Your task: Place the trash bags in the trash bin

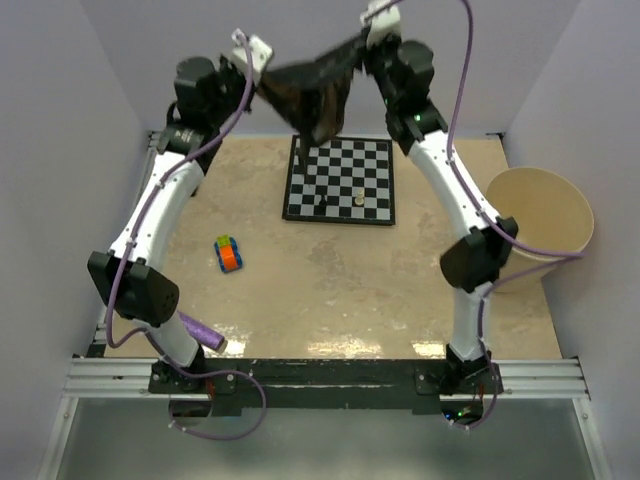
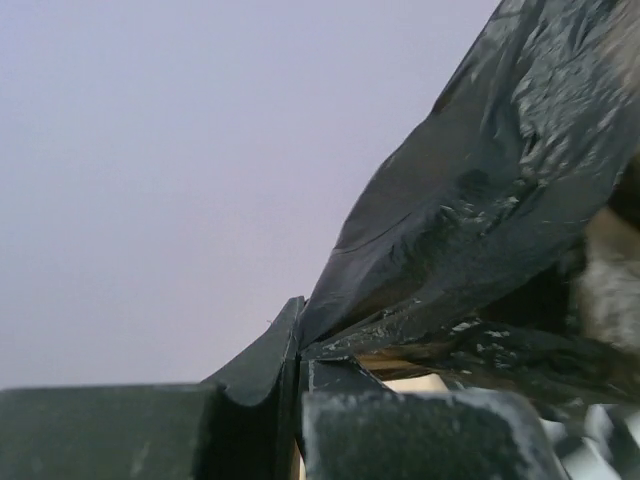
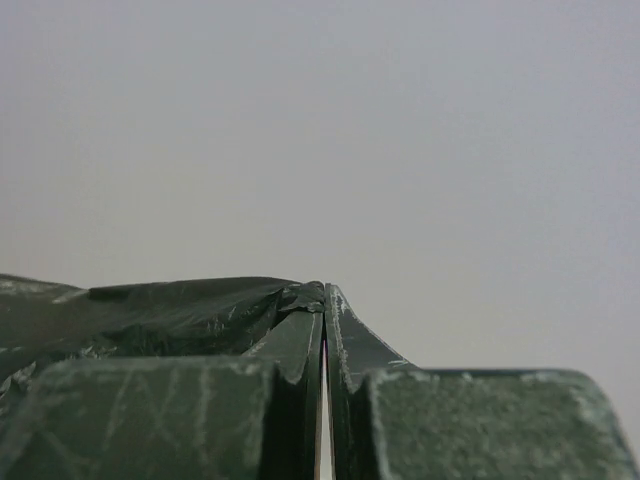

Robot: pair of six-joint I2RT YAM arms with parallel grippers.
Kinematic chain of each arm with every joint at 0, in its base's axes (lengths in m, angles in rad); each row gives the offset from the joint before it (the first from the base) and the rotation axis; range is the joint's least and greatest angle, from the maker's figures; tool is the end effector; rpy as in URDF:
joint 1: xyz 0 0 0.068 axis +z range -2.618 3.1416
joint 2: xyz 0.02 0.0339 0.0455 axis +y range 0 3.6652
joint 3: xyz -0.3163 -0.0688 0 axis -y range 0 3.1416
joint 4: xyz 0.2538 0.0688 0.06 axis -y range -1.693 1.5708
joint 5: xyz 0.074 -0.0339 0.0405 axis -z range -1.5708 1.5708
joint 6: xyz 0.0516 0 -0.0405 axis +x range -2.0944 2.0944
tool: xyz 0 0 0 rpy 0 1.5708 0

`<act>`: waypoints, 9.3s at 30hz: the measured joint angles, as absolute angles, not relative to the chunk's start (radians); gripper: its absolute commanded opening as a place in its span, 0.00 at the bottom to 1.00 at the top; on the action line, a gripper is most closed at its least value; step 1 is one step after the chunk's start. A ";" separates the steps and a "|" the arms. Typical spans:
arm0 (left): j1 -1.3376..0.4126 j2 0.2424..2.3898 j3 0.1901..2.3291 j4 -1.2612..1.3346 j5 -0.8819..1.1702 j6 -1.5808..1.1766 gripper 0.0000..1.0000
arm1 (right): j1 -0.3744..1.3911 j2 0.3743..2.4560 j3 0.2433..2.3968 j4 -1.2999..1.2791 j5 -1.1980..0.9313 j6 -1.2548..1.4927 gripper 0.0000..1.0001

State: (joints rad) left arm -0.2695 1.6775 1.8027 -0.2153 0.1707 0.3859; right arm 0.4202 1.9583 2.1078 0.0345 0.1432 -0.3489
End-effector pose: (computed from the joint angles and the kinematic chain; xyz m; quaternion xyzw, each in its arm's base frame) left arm 0.4048 -0.1209 0.5080 0.2912 0.6779 -0.0237 0.6746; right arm 0.4636 0.1991 0.5264 -0.1882 0.6116 -0.0184 0.7682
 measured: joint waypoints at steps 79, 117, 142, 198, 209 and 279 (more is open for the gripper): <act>-0.518 1.417 1.442 -0.091 0.368 1.069 0.00 | 0.526 1.489 1.465 0.205 -0.059 -0.759 0.00; -0.406 1.695 2.136 0.162 0.063 0.578 0.00 | 0.485 2.169 2.642 0.497 0.134 -0.679 0.00; -0.537 0.900 1.162 -0.675 0.548 0.800 0.00 | 0.553 0.710 1.079 -0.393 -0.384 -0.910 0.00; -0.550 0.856 1.007 -0.644 0.482 1.061 0.00 | 0.522 0.648 0.970 -0.306 -0.348 -1.007 0.00; -0.513 1.199 1.154 -0.470 0.227 0.566 0.00 | 0.522 1.234 1.042 0.071 -0.031 -0.699 0.00; -0.527 1.644 1.958 0.732 0.130 1.076 0.00 | 0.521 1.824 2.284 0.941 0.085 -0.788 0.00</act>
